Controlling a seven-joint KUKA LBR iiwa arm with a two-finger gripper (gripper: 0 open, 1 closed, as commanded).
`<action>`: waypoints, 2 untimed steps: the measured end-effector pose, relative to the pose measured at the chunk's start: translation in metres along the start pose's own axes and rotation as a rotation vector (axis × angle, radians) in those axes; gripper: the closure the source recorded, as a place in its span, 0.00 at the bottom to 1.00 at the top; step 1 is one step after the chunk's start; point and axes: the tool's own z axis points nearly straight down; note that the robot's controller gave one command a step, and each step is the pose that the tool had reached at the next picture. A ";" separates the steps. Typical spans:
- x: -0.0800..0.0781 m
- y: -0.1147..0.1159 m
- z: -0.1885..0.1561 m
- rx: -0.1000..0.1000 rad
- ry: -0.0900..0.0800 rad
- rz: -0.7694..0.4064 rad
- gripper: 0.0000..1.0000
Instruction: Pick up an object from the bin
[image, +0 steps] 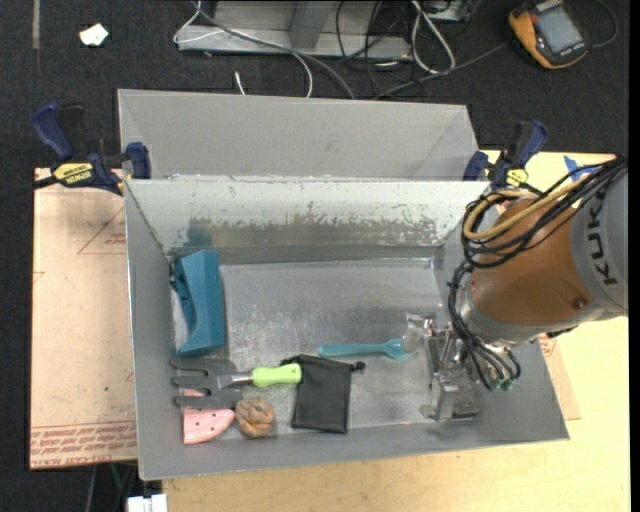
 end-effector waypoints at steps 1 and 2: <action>-0.002 0.000 -0.004 0.001 -0.008 -0.002 0.00; -0.004 0.032 0.019 0.000 -0.007 0.026 0.00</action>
Offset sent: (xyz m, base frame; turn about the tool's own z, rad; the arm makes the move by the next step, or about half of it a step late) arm 0.0039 0.0372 -0.0222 0.0301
